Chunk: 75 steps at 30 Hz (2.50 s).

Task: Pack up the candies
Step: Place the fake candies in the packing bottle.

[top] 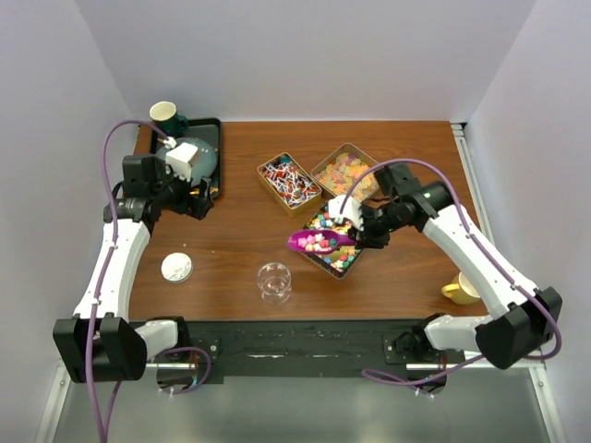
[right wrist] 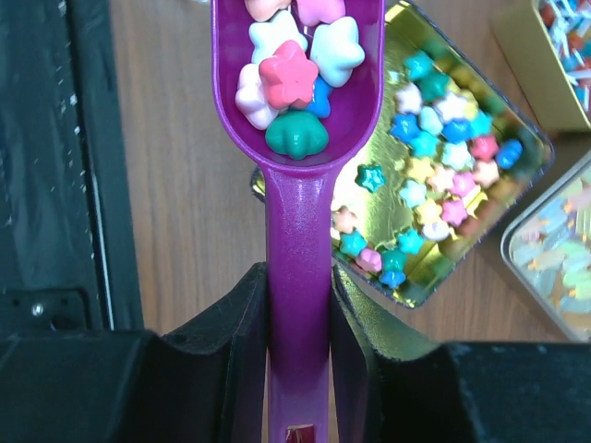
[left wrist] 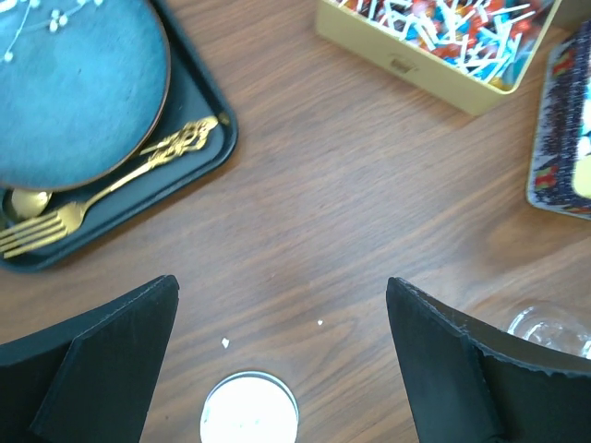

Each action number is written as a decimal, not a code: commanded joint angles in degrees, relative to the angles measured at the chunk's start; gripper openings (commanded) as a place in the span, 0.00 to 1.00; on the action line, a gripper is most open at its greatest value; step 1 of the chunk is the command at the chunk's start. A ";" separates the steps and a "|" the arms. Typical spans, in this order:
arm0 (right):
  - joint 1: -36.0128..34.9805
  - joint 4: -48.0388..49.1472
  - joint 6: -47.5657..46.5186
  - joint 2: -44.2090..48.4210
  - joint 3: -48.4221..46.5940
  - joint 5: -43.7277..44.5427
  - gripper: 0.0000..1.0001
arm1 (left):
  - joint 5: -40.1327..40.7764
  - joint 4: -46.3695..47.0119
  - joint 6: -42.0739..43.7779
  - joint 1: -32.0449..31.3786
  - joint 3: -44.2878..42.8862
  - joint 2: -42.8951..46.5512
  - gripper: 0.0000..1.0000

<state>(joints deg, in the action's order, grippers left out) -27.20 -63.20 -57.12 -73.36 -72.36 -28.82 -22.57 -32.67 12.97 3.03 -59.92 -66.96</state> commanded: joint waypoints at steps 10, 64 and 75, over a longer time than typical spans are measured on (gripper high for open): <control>-12.52 -8.78 -8.35 -5.47 -9.64 11.48 0.00 | -0.46 3.92 -1.63 3.21 4.55 4.29 0.98; -35.90 -22.23 -8.27 -18.31 -24.41 47.54 0.00 | -16.27 13.07 -9.89 4.09 5.34 3.33 0.93; -28.18 -12.22 8.15 -19.35 -27.22 32.96 0.00 | -37.71 20.71 -19.47 -2.50 6.66 4.74 0.00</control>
<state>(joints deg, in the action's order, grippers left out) -60.05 -76.71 -58.65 -93.38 -97.82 10.70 -50.06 -16.86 -2.94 3.77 -51.64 -62.46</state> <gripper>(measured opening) 0.296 0.261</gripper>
